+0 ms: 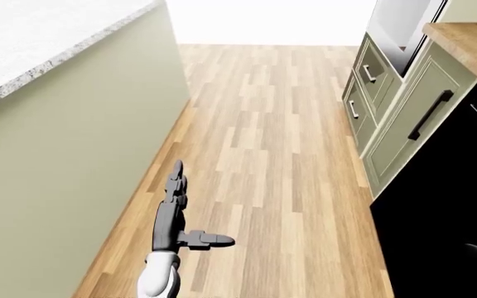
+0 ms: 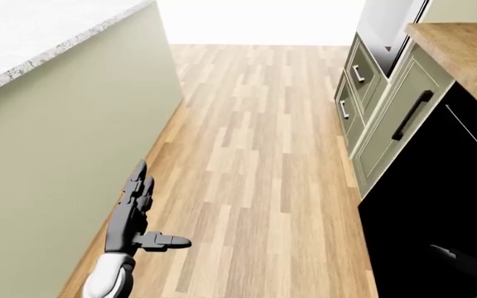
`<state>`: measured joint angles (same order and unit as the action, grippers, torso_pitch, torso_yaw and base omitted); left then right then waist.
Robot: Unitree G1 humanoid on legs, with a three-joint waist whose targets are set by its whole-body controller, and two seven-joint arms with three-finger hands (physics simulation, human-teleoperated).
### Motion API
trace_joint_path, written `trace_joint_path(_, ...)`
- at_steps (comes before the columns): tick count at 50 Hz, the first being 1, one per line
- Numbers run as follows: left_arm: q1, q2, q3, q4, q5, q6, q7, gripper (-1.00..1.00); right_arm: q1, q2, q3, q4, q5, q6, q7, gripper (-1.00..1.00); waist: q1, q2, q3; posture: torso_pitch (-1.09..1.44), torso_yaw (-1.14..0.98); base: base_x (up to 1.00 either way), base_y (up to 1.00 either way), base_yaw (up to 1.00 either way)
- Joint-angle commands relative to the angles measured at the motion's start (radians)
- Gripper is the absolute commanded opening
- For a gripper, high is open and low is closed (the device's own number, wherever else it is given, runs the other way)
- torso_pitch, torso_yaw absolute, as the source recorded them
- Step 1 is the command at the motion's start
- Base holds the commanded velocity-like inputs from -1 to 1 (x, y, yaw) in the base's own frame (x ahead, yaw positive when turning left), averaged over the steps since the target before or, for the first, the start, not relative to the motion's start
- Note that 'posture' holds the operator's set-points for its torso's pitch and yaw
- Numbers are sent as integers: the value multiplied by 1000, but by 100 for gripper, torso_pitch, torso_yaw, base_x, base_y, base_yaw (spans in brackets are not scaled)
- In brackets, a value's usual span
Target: Close the dishwasher door
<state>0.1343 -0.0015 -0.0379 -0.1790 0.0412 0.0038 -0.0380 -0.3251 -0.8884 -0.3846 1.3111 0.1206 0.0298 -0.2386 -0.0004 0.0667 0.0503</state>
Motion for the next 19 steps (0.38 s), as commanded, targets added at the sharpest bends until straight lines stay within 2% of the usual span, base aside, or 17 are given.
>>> trace_joint_path(1, -12, 1, 2, -45, -1, -27, 3, 100, -21, -106, -38, -85, 2, -109, -106, 100, -10, -46, -26, 0, 0, 0, 0, 0)
trace_joint_path(19, -8, 1, -2, -45, 1, -30, 4, 100, 16, -150, -72, -105, 25, -91, -93, 100, -8, -32, -29, 0, 0, 0, 0, 0)
